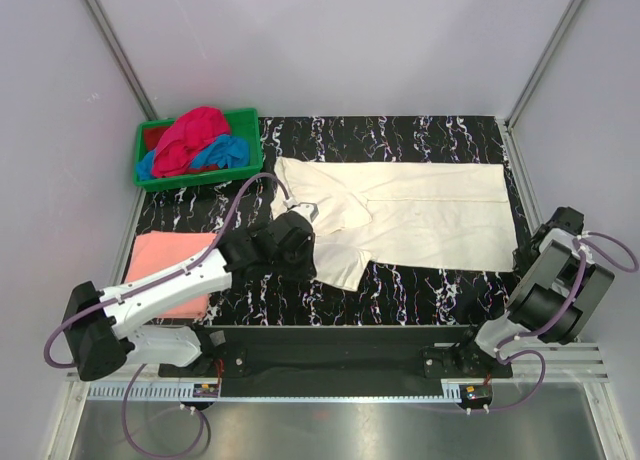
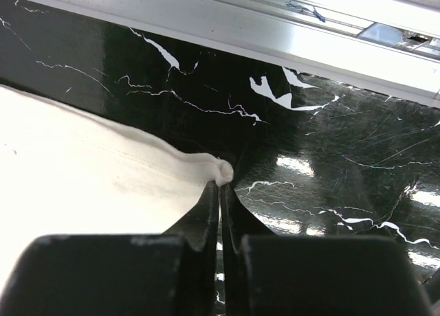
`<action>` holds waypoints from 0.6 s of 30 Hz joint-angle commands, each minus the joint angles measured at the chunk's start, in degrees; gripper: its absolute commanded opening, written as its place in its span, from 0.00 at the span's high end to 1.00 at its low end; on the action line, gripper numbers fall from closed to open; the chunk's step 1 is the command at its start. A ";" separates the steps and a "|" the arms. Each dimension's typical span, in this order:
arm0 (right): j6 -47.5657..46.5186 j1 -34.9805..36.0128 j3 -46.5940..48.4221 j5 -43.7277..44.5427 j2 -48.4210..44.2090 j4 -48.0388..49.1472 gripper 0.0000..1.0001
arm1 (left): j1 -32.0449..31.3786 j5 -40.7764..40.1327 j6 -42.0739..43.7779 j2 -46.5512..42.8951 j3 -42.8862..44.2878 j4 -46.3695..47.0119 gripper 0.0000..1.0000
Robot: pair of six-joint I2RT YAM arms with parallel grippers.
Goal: Fold and stack the t-shirts
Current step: Fold the tshirt
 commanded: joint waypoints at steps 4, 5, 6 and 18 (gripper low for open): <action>-1.65 0.01 -0.91 1.15 -0.55 -1.14 1.00 | -0.37 -0.75 2.43 -0.13 5.68 -0.21 1.00; -1.82 0.62 -0.74 1.23 -1.08 -2.18 1.00 | -0.11 -1.10 3.04 0.48 6.74 -1.00 1.00; -1.91 1.06 -0.56 1.32 -1.70 -2.63 1.00 | 0.07 -1.45 4.26 2.23 9.18 -1.62 1.00; -4.72 6.95 11.56 5.80 0.57 -10.36 1.00 | 11.49 3.11 10.43 18.06 25.55 -4.17 1.00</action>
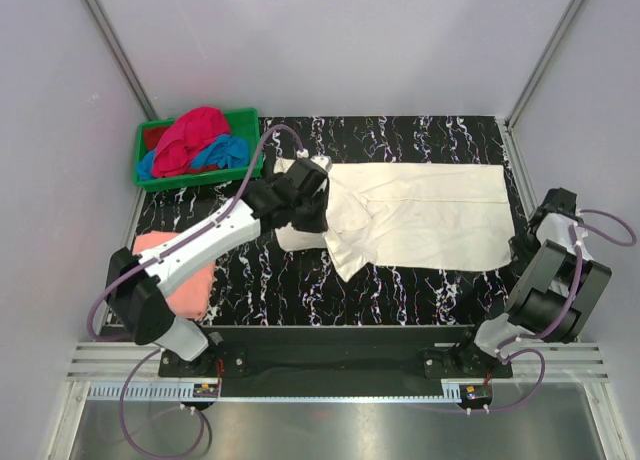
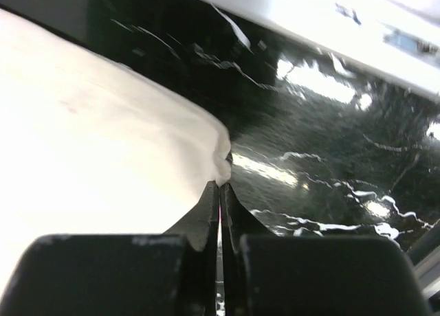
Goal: Fold and stack the t-shirts
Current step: Fold the tshirt
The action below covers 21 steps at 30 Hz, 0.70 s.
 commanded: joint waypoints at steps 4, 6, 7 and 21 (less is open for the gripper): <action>-3.22 1.97 10.65 3.49 4.81 -4.63 1.00 | 7.05 4.20 2.65 4.37 5.50 0.66 1.00; -4.10 2.23 13.02 3.75 6.66 -5.07 1.00 | 9.25 5.61 3.09 6.04 7.08 0.84 1.00; -4.54 2.50 13.90 3.84 7.19 -5.60 1.00 | 9.86 5.88 3.18 6.57 7.78 1.36 1.00; -6.30 5.31 31.30 3.40 20.55 -9.29 1.00 | 14.61 10.46 4.23 19.84 22.81 -0.48 1.00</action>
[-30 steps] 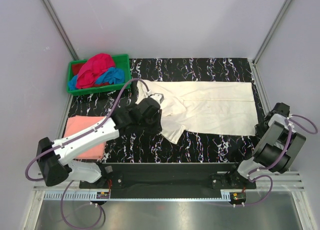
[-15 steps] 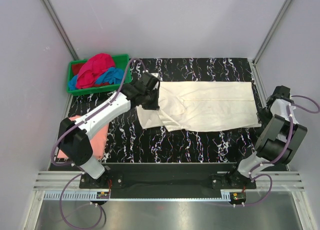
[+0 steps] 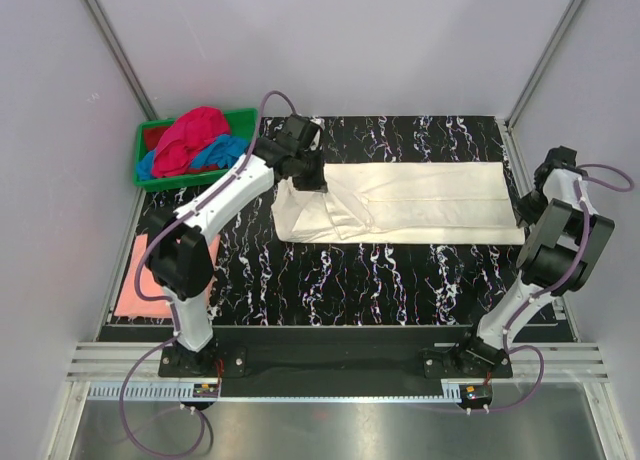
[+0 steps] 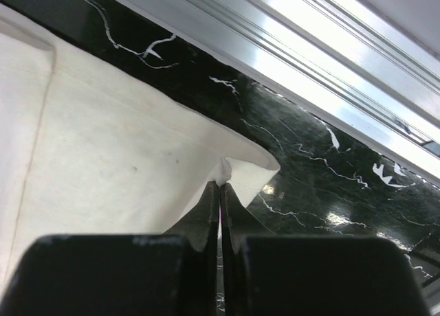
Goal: Fold and stack the t-shirts
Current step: Fold the tshirt
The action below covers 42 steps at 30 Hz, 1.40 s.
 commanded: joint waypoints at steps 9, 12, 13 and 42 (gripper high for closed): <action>-2.55 3.55 12.97 2.64 6.30 -2.50 1.00 | 5.24 2.57 -0.21 5.94 8.69 -0.15 1.00; -2.98 3.64 15.17 2.47 8.15 -2.94 1.00 | 5.94 2.92 -0.39 7.44 10.63 -0.24 1.00; -3.16 3.64 16.39 2.20 8.59 -3.12 1.00 | 6.21 3.27 -0.39 8.22 11.07 0.02 1.00; -3.69 5.31 29.93 0.62 19.93 -6.63 1.00 | 9.90 3.18 -3.55 17.63 21.97 -0.07 1.00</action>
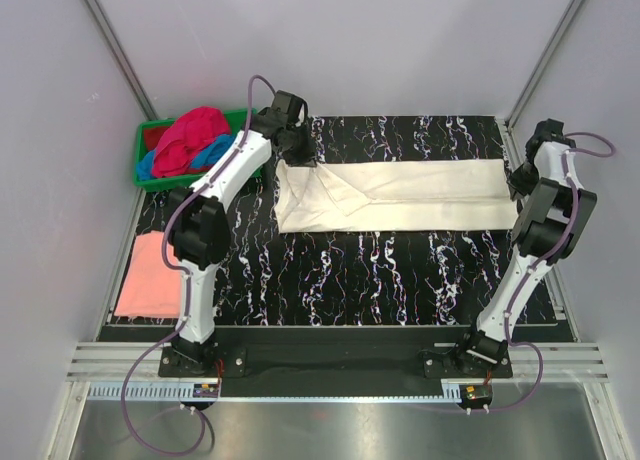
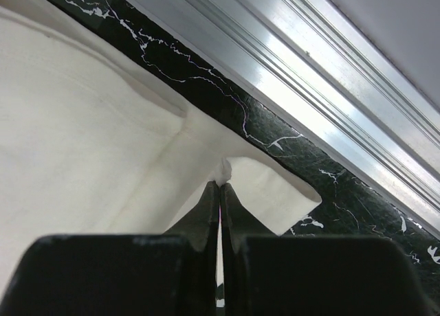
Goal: Fold and stack the t-shirts
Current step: Fold the tshirt
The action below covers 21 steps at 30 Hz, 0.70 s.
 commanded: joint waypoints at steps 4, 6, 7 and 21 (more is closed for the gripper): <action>-0.04 0.37 4.06 0.60 1.73 -0.19 1.00 | 0.92 1.05 -0.88 2.52 5.82 1.81 1.00; -0.04 0.46 4.59 0.68 1.99 -0.19 1.00 | 1.09 1.22 -0.97 3.13 6.35 2.16 1.00; 0.05 0.37 4.85 0.95 2.25 -0.45 1.00 | 1.18 1.40 -1.15 3.31 6.44 2.25 1.00; 0.58 0.55 8.98 0.51 5.51 -1.33 0.98 | 2.23 2.89 -1.59 6.91 7.32 3.13 1.00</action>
